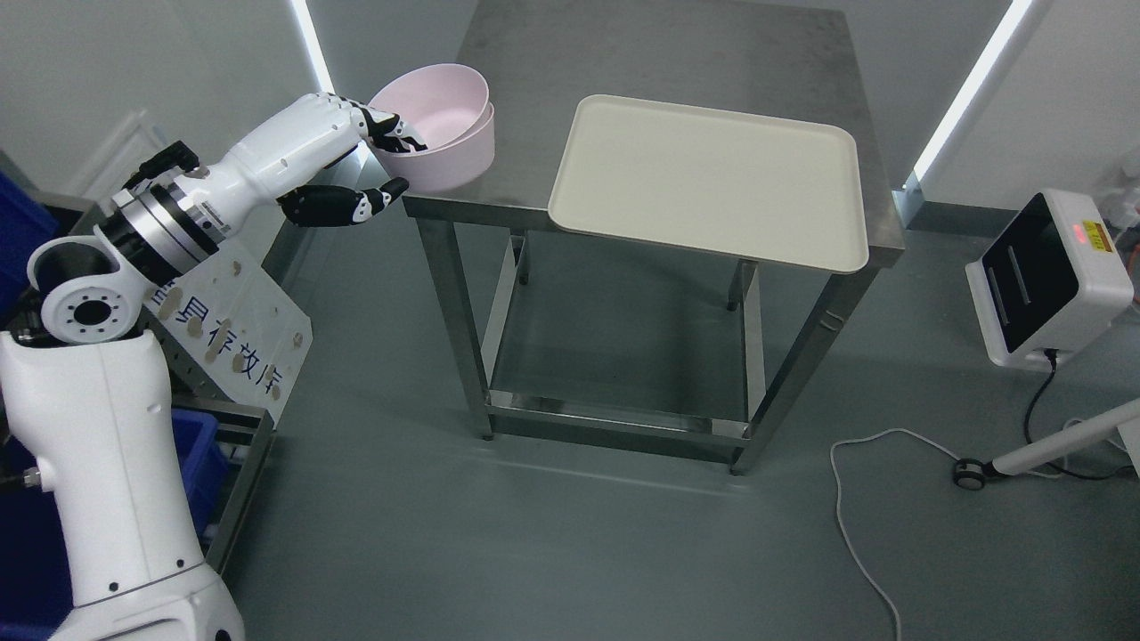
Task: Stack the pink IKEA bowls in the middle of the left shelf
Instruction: 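Turn toward the blue bin shelf holding the bowls in the left hand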
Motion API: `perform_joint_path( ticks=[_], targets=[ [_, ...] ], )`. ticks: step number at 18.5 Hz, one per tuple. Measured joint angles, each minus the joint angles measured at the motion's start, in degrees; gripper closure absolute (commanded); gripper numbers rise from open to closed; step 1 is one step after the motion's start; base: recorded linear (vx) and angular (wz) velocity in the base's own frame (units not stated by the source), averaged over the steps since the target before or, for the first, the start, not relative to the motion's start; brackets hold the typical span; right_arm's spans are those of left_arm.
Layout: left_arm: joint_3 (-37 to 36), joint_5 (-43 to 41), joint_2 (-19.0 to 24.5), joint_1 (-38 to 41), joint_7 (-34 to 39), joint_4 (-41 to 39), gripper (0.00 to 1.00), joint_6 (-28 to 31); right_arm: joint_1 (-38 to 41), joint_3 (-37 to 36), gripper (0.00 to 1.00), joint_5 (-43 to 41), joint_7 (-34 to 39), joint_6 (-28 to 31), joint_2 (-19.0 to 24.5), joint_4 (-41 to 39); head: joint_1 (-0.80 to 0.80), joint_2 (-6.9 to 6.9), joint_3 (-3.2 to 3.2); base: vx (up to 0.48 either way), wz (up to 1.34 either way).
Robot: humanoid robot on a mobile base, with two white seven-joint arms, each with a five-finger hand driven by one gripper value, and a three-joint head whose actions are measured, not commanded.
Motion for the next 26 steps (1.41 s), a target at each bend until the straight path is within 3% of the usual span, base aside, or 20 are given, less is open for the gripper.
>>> perform_joint_path(
  ticks=[26],
  targets=[
    [-1.31, 2.02, -0.05, 1.58, -0.14, -1.54, 0.97, -0.02, 0.02, 0.00, 0.00, 0.00, 0.00, 0.02, 0.00, 0.00, 0.00, 0.00, 0.00, -0.261, 0.32]
  ],
)
